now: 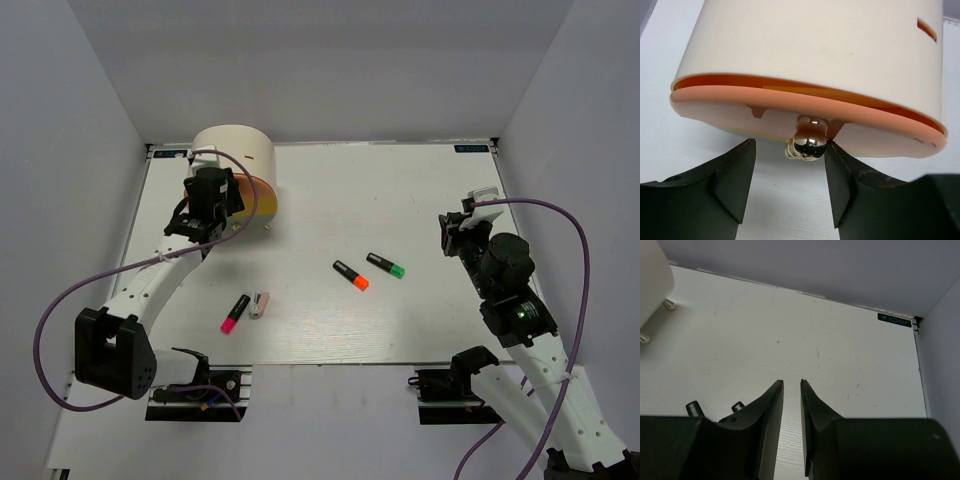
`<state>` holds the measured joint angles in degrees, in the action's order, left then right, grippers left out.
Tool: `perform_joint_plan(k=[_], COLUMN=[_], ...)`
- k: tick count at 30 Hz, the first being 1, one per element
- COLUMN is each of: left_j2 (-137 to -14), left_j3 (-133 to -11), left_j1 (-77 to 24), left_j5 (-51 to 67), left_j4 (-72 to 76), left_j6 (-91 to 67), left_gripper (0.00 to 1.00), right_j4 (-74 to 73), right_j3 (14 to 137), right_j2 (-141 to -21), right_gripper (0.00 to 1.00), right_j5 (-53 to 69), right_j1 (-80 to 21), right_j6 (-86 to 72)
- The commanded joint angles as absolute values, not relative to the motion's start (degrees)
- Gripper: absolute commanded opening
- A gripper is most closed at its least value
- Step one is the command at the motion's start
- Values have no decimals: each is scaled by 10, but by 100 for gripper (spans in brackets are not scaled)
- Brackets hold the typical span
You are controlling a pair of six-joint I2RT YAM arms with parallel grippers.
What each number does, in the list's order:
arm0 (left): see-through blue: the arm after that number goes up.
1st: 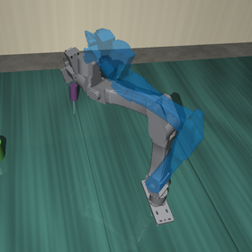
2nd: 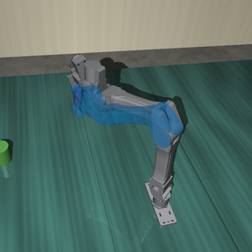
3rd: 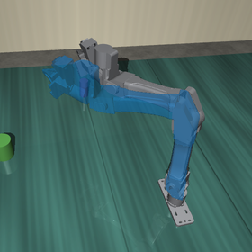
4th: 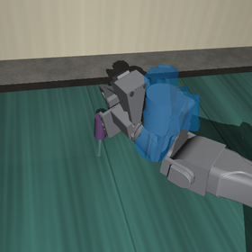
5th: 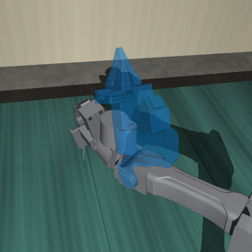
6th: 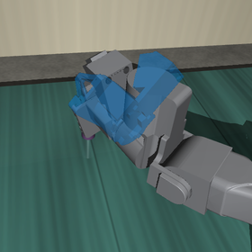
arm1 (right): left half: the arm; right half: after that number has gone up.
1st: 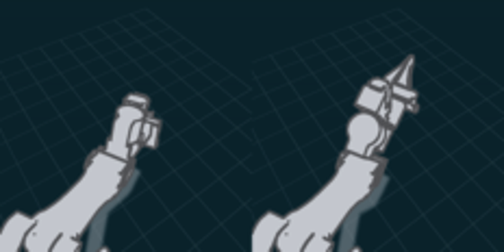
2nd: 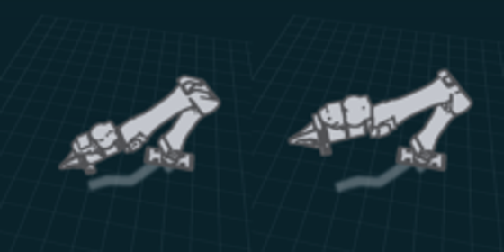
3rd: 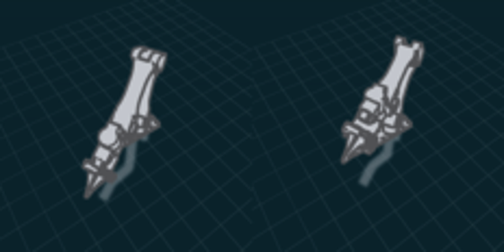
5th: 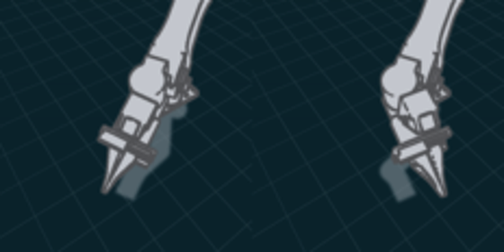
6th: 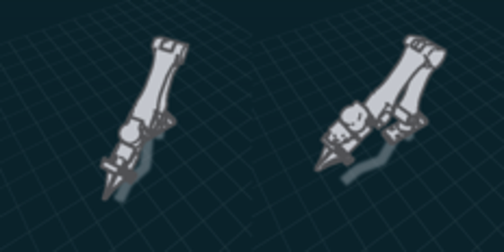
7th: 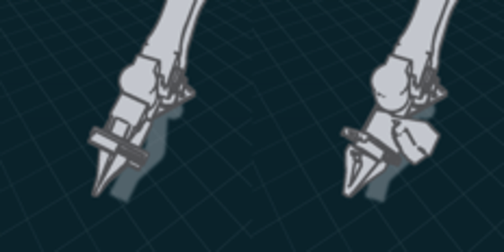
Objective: Sort the stationery into containers
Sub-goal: Close the drawer in the storage box.
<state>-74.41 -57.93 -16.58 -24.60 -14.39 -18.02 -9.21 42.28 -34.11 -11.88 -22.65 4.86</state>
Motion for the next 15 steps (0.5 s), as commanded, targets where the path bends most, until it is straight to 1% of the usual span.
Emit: perform_joint_plan(k=[1,15], left_j2=[-738,-744], left_j3=[-603,-608], left_j1=[-155,-144], left_j5=[-233,-212], left_j4=[-120,-110], left_j6=[-178,-178], left_gripper=[67,67], right_j4=[-62,-59], right_j3=[423,420], right_j2=[-338,-342], right_gripper=[26,28], right_j5=[-131,-138], right_j1=[-232,-238], right_j6=[52,54])
